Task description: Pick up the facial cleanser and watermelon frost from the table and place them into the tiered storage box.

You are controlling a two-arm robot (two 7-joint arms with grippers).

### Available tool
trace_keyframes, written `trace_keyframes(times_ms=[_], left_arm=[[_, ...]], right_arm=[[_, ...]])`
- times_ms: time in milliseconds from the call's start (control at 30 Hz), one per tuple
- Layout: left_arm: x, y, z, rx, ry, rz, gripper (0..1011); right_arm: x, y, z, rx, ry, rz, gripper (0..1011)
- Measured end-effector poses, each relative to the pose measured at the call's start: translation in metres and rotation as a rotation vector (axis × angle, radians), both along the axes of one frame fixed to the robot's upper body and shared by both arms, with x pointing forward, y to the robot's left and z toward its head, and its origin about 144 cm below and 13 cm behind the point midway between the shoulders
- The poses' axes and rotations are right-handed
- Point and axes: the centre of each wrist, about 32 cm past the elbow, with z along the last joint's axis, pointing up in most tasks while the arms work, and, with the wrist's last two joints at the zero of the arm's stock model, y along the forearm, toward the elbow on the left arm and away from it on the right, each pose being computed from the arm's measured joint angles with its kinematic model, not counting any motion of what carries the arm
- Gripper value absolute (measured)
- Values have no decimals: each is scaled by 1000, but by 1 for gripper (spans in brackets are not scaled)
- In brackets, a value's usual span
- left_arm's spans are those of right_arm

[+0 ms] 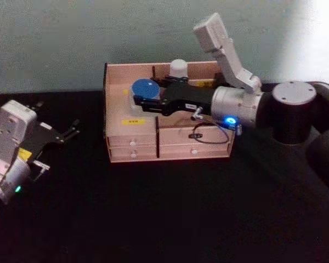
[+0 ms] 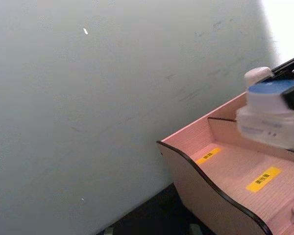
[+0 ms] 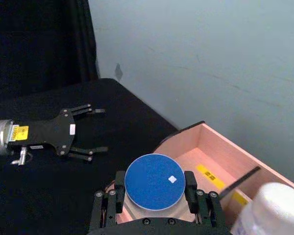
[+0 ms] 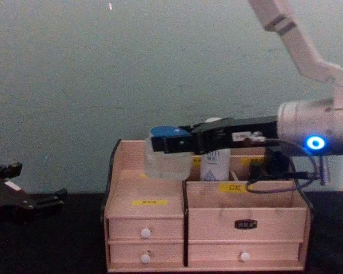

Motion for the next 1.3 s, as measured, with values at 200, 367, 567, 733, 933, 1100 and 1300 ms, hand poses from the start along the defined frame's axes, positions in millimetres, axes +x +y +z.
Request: trace_keyframes(times_ms=[200, 367, 567, 733, 933, 1100, 1300], left_arm=[[0, 0, 0, 0, 0, 0, 1001], [0, 0, 0, 0, 0, 0, 1001], [0, 0, 0, 0, 0, 0, 1001], [0, 0, 0, 0, 0, 0, 1001], [0, 0, 0, 0, 0, 0, 1001], [0, 0, 0, 0, 0, 0, 1001], [0, 0, 0, 0, 0, 0, 1001]], right_arm=[[10, 16, -4, -10, 12, 0, 728], [17, 24, -8, -20, 26, -14, 728], [24, 30, -13, -34, 46, -29, 728], [27, 32, -18, -47, 57, -33, 728], [29, 33, -21, -56, 65, -36, 728], [29, 33, -23, -64, 64, -39, 728], [29, 33, -23, -64, 65, -39, 728]])
